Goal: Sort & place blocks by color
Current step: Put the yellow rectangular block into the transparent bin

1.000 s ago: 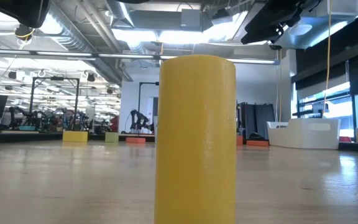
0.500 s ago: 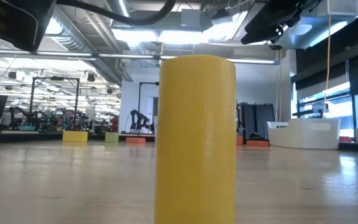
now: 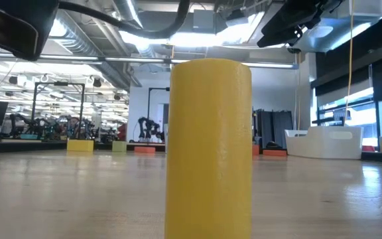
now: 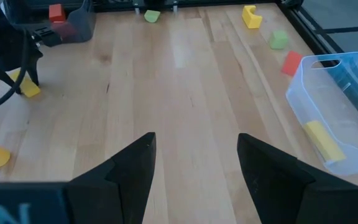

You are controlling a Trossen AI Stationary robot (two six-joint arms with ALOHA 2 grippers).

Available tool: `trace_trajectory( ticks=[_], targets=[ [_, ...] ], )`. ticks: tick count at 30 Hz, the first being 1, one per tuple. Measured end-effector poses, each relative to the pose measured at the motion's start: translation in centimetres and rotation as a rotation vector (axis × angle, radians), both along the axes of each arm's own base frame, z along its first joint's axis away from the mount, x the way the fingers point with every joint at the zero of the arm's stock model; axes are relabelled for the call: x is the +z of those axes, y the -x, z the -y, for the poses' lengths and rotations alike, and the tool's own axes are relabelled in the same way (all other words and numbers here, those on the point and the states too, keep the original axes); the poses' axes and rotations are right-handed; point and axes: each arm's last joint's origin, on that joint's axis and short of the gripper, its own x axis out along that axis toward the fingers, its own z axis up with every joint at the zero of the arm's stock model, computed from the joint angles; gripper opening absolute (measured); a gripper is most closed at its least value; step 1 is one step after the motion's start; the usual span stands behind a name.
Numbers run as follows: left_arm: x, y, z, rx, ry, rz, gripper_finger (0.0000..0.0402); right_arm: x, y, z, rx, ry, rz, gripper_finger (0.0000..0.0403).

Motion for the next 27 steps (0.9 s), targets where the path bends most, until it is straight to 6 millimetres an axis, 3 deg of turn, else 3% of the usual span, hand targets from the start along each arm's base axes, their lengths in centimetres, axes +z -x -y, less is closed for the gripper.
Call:
trace_trajectory(
  ticks=[2, 7, 15, 22, 27],
  targets=[
    [0.2, 0.0, -0.2, -0.006, -0.005, -0.005, 0.0095, 0.0, 0.0, 0.0, 0.000, 0.000, 0.000, 0.0226],
    [1.4, 0.1, -0.8, -0.021, -0.040, 0.029, 0.0093, 0.0, 0.0, 0.0, 0.000, 0.000, 0.002, 0.0226],
    [4.8, -0.5, -4.7, -0.011, -0.134, 0.020, 0.0093, 0.0, 0.0, 0.0, 0.002, 0.003, 0.001, 0.0226],
    [9.0, -2.1, -11.2, -0.062, -0.244, 0.064, 0.0093, 0.0, 0.0, 0.0, 0.002, 0.003, 0.000, 0.0226],
    [12.3, -2.9, -17.6, -0.097, -0.339, 0.103, 0.0093, 0.0, 0.0, 0.0, 0.001, 0.027, -0.006, 0.0226]
  ],
)
